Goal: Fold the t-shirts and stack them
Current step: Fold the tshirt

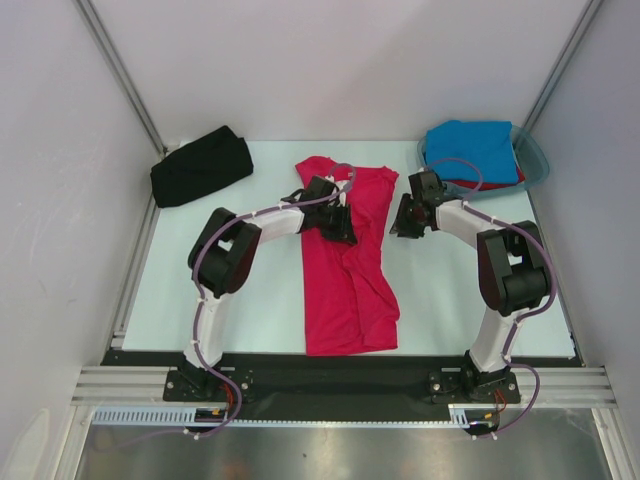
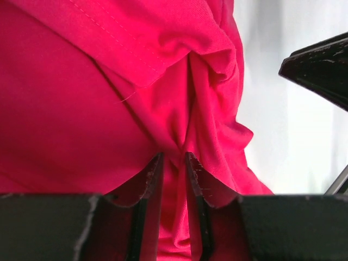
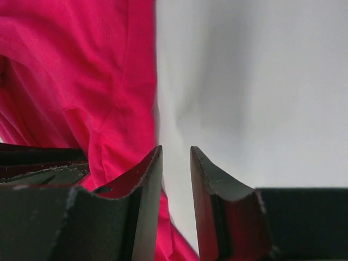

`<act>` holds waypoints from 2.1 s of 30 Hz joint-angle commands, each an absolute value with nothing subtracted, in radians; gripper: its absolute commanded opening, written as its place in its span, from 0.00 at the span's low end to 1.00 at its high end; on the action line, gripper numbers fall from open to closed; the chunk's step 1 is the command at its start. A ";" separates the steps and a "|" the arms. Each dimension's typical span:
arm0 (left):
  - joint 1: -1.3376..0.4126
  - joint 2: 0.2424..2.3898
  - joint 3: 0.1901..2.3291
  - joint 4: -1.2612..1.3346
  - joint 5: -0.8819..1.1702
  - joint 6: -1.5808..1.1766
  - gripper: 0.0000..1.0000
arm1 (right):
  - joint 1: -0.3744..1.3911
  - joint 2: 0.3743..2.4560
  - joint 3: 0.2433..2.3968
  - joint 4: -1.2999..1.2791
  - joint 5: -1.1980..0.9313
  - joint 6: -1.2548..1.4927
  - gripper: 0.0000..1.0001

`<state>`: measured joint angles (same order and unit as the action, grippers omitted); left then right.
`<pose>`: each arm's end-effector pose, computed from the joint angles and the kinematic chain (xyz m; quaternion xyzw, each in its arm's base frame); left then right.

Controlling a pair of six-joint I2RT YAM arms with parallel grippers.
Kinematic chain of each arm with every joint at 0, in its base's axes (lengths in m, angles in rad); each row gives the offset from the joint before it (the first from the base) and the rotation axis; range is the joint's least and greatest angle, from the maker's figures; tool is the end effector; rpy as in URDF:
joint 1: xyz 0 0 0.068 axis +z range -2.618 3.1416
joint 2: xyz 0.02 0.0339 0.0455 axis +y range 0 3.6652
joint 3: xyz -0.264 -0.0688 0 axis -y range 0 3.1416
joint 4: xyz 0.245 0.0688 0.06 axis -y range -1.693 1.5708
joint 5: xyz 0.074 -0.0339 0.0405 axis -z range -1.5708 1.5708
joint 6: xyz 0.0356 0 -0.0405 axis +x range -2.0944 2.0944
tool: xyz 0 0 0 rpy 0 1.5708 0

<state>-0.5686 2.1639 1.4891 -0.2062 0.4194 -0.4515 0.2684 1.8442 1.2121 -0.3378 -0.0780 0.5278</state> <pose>0.3833 -0.2621 0.1440 0.1241 0.9148 -0.3324 0.1930 0.3717 0.1051 0.1810 0.1120 0.9480 0.1490 0.2582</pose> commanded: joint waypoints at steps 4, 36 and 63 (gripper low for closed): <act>-0.563 2.174 1.511 -0.183 0.454 -0.449 0.27 | 0.275 1.830 1.259 -0.321 -0.129 0.506 0.32; -0.535 2.060 1.557 -0.127 0.169 -0.456 0.40 | 0.302 1.842 1.298 -0.317 -0.134 0.445 0.31; -0.425 2.339 1.916 -0.216 0.308 -0.531 0.54 | 0.339 1.859 1.417 -0.405 -0.051 0.377 0.33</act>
<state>-0.4278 2.3478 1.8500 -0.2230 0.3176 -0.5232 0.3382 1.8782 1.3865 -0.3996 -0.0639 0.3878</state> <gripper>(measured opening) 0.535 0.330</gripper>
